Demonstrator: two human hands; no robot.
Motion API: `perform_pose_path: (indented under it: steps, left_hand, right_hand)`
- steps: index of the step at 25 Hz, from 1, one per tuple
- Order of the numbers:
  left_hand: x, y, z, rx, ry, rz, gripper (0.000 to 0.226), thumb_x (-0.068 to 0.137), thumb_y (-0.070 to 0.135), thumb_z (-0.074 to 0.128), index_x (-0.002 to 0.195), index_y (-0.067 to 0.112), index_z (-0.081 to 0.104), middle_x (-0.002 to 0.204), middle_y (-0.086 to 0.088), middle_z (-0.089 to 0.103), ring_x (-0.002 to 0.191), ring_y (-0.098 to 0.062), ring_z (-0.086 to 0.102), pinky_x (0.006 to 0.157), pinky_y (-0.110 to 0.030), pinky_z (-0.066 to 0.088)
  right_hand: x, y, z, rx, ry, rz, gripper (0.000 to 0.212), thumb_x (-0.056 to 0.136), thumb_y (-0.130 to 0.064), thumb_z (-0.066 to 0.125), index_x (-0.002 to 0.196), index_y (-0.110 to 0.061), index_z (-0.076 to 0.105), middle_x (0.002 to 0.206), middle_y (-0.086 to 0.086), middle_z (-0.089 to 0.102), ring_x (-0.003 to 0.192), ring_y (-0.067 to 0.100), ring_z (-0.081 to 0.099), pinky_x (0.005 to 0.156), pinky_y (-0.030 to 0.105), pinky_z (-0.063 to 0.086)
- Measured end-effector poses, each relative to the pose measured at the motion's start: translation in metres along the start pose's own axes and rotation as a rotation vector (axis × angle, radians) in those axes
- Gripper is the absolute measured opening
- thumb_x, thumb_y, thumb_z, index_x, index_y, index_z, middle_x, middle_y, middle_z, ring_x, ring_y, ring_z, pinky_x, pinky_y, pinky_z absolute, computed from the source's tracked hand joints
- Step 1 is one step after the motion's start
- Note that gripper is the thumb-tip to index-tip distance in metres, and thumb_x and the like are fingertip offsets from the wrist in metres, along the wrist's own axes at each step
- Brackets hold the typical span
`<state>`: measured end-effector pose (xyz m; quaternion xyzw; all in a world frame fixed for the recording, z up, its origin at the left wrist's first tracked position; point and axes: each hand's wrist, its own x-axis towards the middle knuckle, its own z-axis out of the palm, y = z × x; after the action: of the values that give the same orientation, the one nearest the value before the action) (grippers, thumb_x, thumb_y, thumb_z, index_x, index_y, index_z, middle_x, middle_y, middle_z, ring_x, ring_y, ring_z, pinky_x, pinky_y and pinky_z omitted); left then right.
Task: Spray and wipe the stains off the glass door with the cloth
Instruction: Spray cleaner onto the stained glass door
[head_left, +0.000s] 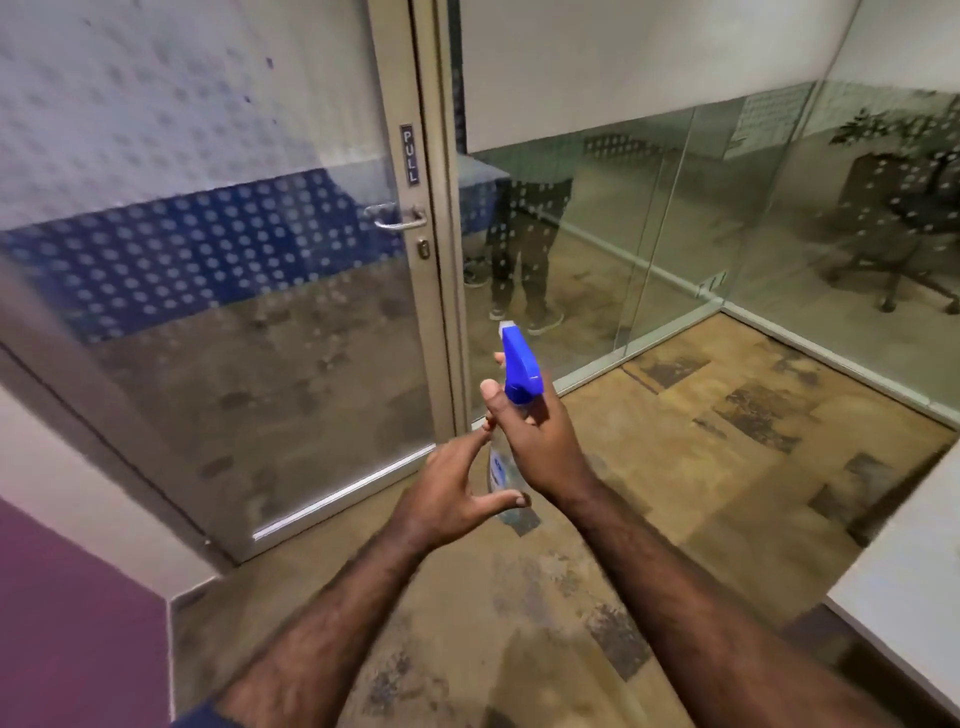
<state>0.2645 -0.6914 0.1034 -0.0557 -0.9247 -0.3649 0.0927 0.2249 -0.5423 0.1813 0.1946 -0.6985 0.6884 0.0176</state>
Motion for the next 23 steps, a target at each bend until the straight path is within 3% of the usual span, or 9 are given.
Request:
perform_pose_path:
  steps: [3, 5, 7, 9, 13, 17, 23]
  left_hand:
    - [-0.021, -0.039, -0.040, 0.026, 0.062, -0.026, 0.103, 0.075, 0.085, 0.068, 0.158, 0.030, 0.042, 0.159, 0.011, 0.052, 0.145, -0.011, 0.047, 0.122, -0.036, 0.039]
    - [-0.031, -0.060, -0.063, 0.019, 0.117, -0.056, 0.095, 0.080, 0.078, 0.069, 0.159, 0.031, 0.042, 0.159, 0.013, 0.051, 0.146, -0.009, 0.045, 0.121, -0.031, 0.036]
    - [-0.036, -0.081, -0.079, 0.042, 0.153, -0.070, 0.089, 0.087, 0.078, 0.061, 0.159, 0.031, 0.041, 0.160, 0.013, 0.050, 0.147, -0.009, 0.044, 0.124, -0.035, 0.036]
    - [-0.038, -0.100, -0.091, 0.055, 0.193, -0.101, 0.087, 0.091, 0.081, 0.049, 0.160, 0.029, 0.041, 0.161, 0.011, 0.049, 0.148, -0.010, 0.043, 0.125, -0.036, 0.035]
    - [-0.025, -0.132, -0.118, 0.145, 0.279, -0.124, 0.085, 0.097, 0.082, 0.031, 0.158, 0.025, 0.044, 0.157, 0.007, 0.053, 0.146, -0.009, 0.044, 0.128, -0.040, 0.031]
    - [0.014, -0.176, -0.165, 0.321, 0.388, -0.099, 0.074, 0.104, 0.070, 0.035, 0.156, 0.019, 0.048, 0.159, 0.008, 0.052, 0.149, -0.004, 0.042, 0.129, -0.042, 0.028]
    - [0.109, -0.224, -0.270, 0.650, 0.602, -0.096, 0.070, 0.105, 0.060, 0.042, 0.154, 0.011, 0.050, 0.162, -0.006, 0.051, 0.155, -0.020, 0.042, 0.130, -0.047, 0.026]
  right_hand:
    - [0.007, -0.005, 0.052, 0.009, -0.041, -0.019, 0.027, 0.104, -0.037, 0.072, 0.117, -0.057, 0.061, 0.114, 0.008, 0.068, 0.088, 0.028, 0.071, 0.088, 0.044, 0.063]
    - [0.012, -0.008, 0.081, 0.012, -0.063, -0.035, 0.028, 0.100, -0.047, 0.071, 0.114, -0.068, 0.060, 0.120, 0.014, 0.065, 0.106, 0.041, 0.068, 0.097, 0.057, 0.059]
    - [0.020, -0.008, 0.104, 0.003, -0.096, -0.048, 0.029, 0.099, -0.051, 0.070, 0.114, -0.073, 0.057, 0.121, 0.014, 0.065, 0.106, 0.044, 0.067, 0.098, 0.061, 0.059]
    - [0.032, -0.005, 0.121, -0.004, -0.130, -0.052, 0.029, 0.100, -0.051, 0.070, 0.114, -0.073, 0.057, 0.118, 0.015, 0.069, 0.091, 0.042, 0.070, 0.092, 0.057, 0.063]
    - [0.072, 0.005, 0.156, 0.007, -0.152, -0.073, 0.024, 0.098, -0.053, 0.070, 0.117, -0.064, 0.060, 0.108, 0.005, 0.073, 0.069, 0.020, 0.073, 0.081, 0.054, 0.064]
    - [0.130, 0.014, 0.191, 0.078, -0.156, -0.081, 0.018, 0.099, -0.047, 0.072, 0.114, -0.054, 0.067, 0.096, 0.017, 0.072, 0.058, 0.017, 0.066, 0.071, 0.050, 0.061]
    - [0.237, 0.008, 0.239, 0.179, -0.114, -0.153, 0.014, 0.092, -0.055, 0.072, 0.105, -0.056, 0.067, 0.093, 0.005, 0.073, 0.060, 0.024, 0.066, 0.060, 0.047, 0.061]
